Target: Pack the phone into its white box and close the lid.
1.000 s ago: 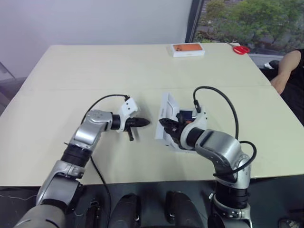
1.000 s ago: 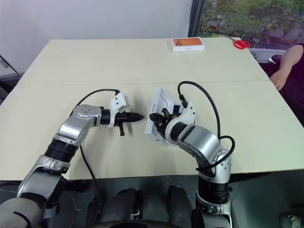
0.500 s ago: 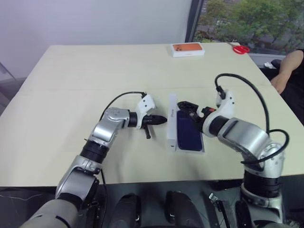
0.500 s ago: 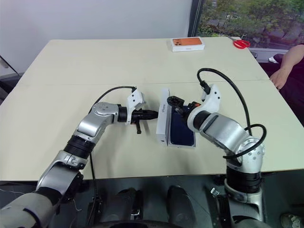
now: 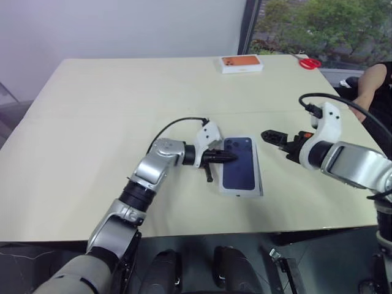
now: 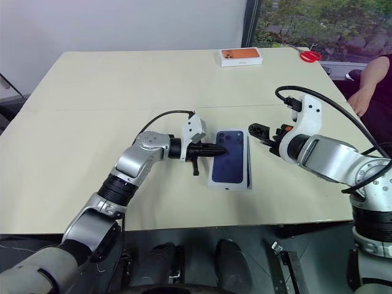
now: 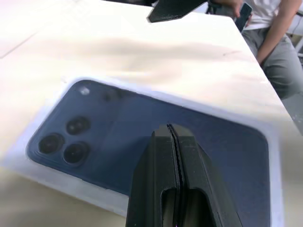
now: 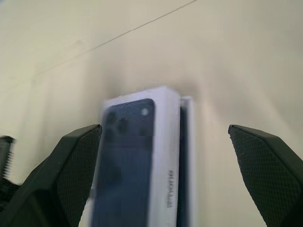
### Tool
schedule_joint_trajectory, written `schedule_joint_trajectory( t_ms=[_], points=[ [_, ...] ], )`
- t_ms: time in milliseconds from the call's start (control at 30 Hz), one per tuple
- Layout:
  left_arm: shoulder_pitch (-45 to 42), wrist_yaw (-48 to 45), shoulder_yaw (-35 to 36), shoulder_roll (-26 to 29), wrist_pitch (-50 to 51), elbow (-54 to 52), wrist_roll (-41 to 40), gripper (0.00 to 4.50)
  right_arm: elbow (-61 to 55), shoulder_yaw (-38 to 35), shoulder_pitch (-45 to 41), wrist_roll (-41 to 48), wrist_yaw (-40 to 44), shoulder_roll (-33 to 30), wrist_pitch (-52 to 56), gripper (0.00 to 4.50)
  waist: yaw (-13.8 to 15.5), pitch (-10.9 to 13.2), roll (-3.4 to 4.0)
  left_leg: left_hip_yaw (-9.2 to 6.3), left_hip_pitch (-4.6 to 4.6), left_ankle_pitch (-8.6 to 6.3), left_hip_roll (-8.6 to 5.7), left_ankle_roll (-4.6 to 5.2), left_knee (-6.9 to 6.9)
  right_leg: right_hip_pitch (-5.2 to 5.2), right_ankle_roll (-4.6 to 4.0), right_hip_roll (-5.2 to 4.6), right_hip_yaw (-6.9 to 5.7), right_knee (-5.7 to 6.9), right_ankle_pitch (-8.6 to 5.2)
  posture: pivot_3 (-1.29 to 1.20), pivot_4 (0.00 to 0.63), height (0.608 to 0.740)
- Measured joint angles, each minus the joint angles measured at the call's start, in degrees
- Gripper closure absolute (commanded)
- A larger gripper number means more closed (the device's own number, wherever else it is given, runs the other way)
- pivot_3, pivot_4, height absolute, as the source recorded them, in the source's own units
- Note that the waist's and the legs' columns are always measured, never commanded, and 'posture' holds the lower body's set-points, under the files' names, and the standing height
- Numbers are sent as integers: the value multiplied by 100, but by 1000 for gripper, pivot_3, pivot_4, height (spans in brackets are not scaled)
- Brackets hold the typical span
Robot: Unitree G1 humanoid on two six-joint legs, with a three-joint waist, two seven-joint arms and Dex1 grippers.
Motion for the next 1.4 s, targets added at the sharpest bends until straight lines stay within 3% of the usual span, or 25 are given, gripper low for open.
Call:
schedule_joint_trajectory(
  t_ms=[67,167,233,300,400,567,733,1400],
  points=[
    [0,57,187,216,100,-92,-60,4500,-47,84,25,-340,321,-202,132,25,5,0,0,-2,0,0,4,0,0,-1,0,16,0,1,0,0,150,740],
    [30,57,465,652,191,-202,-141,4500,-214,211,77,-963,875,-475,331,833,21,0,1,-3,-2,0,5,0,0,-2,0,17,0,-1,-1,0,150,740],
    [166,-26,479,1042,153,-318,-109,4500,-465,445,109,-1624,1392,-818,550,1687,19,0,1,-3,-2,-1,4,1,-1,-2,-1,16,0,-3,-1,0,150,740],
    [322,-127,468,1359,118,-320,-16,4500,-636,600,150,-2232,1865,-1034,716,2837,25,0,1,-3,-2,-1,4,2,0,-1,-2,15,0,-6,-2,0,150,740],
    [467,-344,320,1549,51,-333,29,4500,-843,926,184,-3034,2506,-1146,864,4345,85,0,0,-1,-3,-1,1,2,3,-1,-19,5,0,-7,-11,0,150,740],
    [463,-595,-414,1486,43,-390,362,4500,-1182,1463,196,-4204,3290,-1208,1101,4432,165,0,0,1,-9,-1,-10,2,5,-1,-25,-15,0,-15,-15,0,150,740],
    [279,-314,-848,890,24,-287,700,4500,-1263,1453,247,-4749,3647,-951,1298,4432,152,1,-2,2,-11,-1,-11,2,9,-1,-22,-22,0,-15,-13,0,150,740],
    [224,217,-732,226,-65,-282,868,4500,-1780,1303,327,-5839,4392,-144,2148,4432,145,1,-1,-3,-8,-1,-6,2,8,-3,-1,-10,-4,-6,-1,0,150,740]
  ],
)
